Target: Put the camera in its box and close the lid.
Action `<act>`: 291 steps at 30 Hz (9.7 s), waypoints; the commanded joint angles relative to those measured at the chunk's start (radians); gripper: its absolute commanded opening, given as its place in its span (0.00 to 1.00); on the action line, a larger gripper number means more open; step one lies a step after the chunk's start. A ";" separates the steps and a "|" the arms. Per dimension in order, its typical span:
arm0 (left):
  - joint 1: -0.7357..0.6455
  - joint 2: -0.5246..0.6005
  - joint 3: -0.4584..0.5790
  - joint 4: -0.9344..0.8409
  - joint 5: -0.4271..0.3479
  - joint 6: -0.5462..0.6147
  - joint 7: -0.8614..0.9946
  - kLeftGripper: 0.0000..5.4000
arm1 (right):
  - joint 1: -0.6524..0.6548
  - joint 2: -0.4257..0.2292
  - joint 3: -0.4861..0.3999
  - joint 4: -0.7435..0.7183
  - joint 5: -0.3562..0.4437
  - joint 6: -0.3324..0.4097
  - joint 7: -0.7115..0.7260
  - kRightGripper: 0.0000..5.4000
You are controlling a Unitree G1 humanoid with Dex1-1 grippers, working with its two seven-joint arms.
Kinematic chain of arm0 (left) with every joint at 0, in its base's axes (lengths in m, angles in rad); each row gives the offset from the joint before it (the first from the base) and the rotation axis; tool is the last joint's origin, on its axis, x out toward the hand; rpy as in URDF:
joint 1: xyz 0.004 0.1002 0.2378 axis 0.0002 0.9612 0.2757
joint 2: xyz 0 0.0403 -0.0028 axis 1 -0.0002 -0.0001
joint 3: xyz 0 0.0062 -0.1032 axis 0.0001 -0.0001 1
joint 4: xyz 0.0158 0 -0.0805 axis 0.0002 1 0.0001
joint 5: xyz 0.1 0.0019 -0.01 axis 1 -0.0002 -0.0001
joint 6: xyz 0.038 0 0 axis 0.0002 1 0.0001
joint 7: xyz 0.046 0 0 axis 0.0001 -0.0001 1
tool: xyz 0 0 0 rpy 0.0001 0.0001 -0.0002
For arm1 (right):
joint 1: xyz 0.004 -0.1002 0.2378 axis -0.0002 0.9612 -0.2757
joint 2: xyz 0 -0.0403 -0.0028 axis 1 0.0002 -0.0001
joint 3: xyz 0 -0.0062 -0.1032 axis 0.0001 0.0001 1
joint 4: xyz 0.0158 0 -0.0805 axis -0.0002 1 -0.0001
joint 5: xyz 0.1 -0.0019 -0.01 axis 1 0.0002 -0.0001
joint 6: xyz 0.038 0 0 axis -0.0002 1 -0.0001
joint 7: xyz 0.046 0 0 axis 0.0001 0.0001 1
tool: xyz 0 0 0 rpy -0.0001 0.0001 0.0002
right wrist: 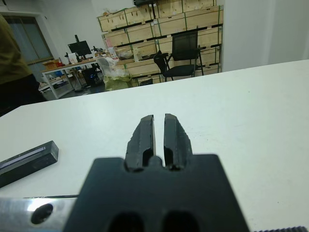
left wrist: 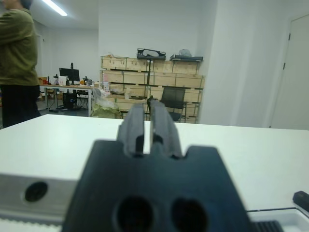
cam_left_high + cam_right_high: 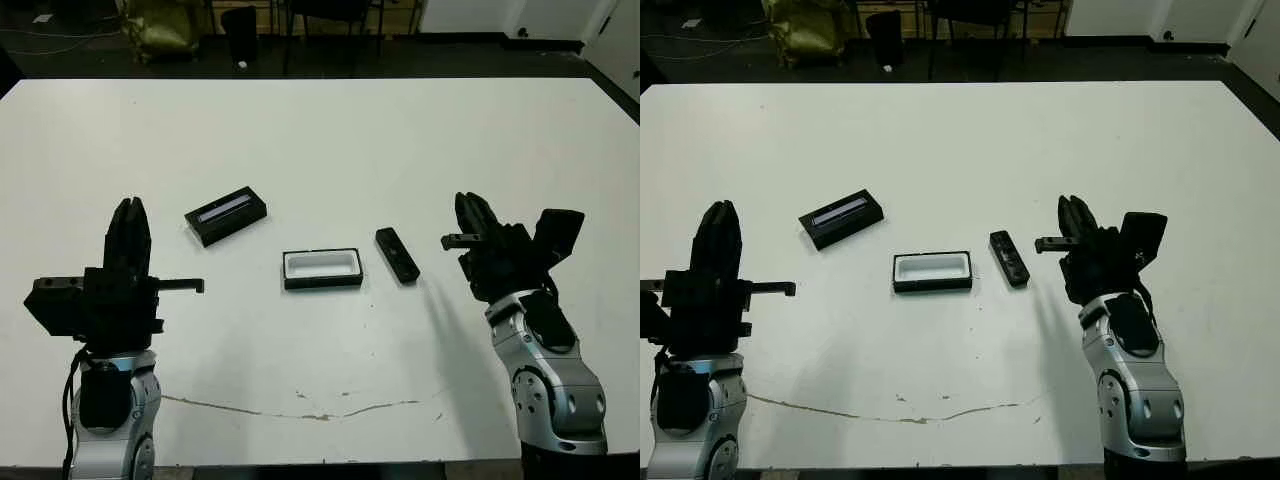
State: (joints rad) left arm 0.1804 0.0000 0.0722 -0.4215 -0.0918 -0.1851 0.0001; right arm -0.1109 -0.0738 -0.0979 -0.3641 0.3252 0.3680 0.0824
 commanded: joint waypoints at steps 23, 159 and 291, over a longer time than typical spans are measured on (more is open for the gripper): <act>0.034 0.000 -0.036 -0.001 0.023 -0.001 -0.014 0.00 | 0.074 -0.130 0.062 -0.198 -0.063 0.203 0.037 0.00; 0.076 -0.017 -0.075 -0.015 0.035 0.029 -0.010 0.00 | -0.666 -0.373 0.328 0.732 -0.072 -0.008 1.092 0.09; 0.103 -0.040 -0.089 -0.010 0.036 0.024 -0.014 0.00 | -0.757 -0.161 0.562 1.009 -0.417 -0.184 1.256 0.09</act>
State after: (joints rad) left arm 0.2683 -0.0427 -0.0154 -0.4424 -0.0589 -0.1762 -0.0164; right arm -0.9016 -0.2643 0.4315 0.6381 -0.0755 0.1871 1.3407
